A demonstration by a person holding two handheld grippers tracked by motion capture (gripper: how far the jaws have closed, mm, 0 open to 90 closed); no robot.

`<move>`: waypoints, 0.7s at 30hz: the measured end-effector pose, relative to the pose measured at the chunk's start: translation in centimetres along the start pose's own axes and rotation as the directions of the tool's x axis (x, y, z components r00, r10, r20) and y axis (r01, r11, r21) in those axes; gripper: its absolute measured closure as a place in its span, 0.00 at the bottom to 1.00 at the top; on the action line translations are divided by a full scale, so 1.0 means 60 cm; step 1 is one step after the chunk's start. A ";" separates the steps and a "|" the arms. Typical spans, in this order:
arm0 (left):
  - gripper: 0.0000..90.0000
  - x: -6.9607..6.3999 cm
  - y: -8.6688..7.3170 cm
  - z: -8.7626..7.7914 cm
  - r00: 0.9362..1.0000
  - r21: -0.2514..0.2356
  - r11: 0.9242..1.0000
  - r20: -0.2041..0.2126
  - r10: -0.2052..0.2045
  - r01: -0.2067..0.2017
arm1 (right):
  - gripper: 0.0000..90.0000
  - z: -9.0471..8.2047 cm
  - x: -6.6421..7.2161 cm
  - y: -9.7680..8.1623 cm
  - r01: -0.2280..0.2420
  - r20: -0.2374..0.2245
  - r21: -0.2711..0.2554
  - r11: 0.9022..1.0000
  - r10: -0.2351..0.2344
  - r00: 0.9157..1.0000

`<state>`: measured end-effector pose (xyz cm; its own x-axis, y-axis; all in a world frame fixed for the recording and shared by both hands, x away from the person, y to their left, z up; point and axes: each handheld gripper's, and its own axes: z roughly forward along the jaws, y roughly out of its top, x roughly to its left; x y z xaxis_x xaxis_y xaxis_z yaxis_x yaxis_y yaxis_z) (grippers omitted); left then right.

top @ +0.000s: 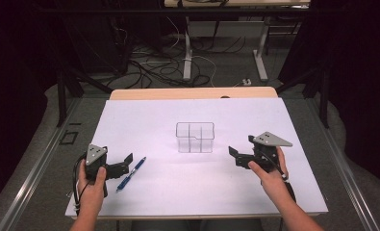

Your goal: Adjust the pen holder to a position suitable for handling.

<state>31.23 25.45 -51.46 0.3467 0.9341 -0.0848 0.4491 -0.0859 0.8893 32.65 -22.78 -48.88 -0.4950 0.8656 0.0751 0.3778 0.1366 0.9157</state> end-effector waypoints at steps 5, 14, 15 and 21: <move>0.00 -0.002 0.001 0.000 1.000 -0.008 1.000 -0.002 -0.006 0.006 | 0.02 -0.016 -0.015 -0.008 -0.002 0.019 0.009 1.000 0.002 1.000; 0.01 -0.004 0.005 -0.005 1.000 0.006 1.000 -0.009 0.002 -0.002 | 0.00 -0.039 -0.044 -0.028 0.002 0.032 0.013 1.000 -0.003 0.999; 0.01 -0.004 0.005 -0.005 1.000 0.006 1.000 -0.009 0.002 -0.002 | 0.00 -0.040 -0.047 -0.032 -0.003 0.037 0.010 1.000 0.003 0.999; 0.04 -0.005 0.010 -0.013 1.000 0.000 1.000 -0.010 0.011 -0.011 | 0.00 -0.035 -0.055 -0.047 -0.011 0.044 0.033 0.999 0.010 0.999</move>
<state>30.76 25.36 -50.55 0.3435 0.9365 -0.0709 0.4455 -0.0960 0.8901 31.57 -27.05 -50.88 -0.4563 0.8873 0.0668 0.4091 0.1425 0.9013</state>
